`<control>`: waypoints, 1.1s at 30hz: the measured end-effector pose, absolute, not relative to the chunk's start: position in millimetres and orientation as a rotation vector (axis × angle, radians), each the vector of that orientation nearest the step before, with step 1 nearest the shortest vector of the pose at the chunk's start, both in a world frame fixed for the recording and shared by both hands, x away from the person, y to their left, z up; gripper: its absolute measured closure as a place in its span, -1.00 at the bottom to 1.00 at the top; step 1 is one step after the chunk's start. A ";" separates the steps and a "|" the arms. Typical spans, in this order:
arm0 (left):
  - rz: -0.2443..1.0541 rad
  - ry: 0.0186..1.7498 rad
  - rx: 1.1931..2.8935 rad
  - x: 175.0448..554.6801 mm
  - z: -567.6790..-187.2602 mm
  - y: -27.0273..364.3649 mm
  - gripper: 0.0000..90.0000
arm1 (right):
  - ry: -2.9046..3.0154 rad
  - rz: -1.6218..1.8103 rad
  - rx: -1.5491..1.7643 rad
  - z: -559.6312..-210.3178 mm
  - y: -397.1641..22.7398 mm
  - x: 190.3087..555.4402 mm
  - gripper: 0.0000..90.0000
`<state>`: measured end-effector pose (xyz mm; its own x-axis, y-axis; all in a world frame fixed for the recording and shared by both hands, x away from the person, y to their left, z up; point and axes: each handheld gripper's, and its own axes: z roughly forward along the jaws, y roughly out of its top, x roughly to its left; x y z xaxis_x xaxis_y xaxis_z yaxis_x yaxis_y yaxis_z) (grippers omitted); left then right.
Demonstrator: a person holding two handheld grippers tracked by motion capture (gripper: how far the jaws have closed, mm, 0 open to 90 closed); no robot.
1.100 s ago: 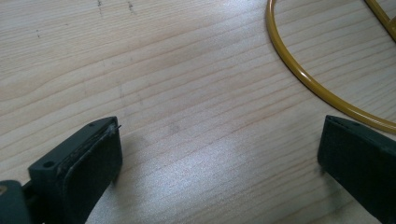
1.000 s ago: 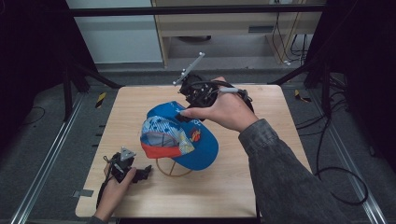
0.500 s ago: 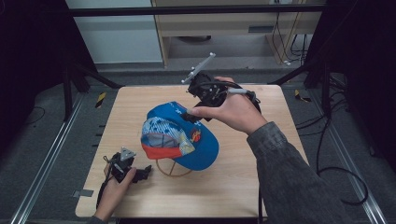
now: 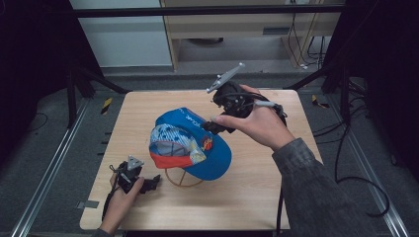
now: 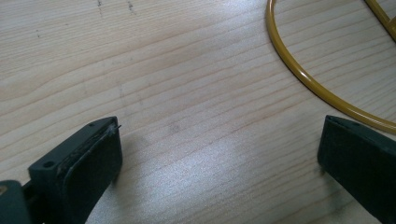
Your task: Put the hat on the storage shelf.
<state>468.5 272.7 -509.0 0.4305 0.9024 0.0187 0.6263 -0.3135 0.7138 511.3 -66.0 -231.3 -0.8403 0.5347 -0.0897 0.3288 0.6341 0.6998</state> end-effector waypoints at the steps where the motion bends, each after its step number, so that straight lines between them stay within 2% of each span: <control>1: 0.561 1.283 2.052 468.5 -508.9 272.6 -1.00 | 2.561 1.019 0.701 -232.6 -69.8 510.1 -0.83; 11: 0.559 1.286 2.052 468.2 -508.9 272.5 -1.00 | 2.440 1.067 0.794 -250.6 -116.9 497.2 -0.83; 17: 0.561 1.282 2.059 468.3 -508.7 272.9 -1.00 | 2.375 1.083 0.867 -270.0 -143.4 489.6 -0.76; 33: 0.561 1.282 2.059 468.3 -508.7 272.9 -1.00 | 2.309 1.076 1.019 -366.3 -182.7 478.9 -0.73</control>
<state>468.3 272.9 -508.7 0.4331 0.9011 0.0218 0.6275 -0.3188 0.7104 478.9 -182.7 -366.3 -0.6567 0.7527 -0.0462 0.4484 0.4391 0.7785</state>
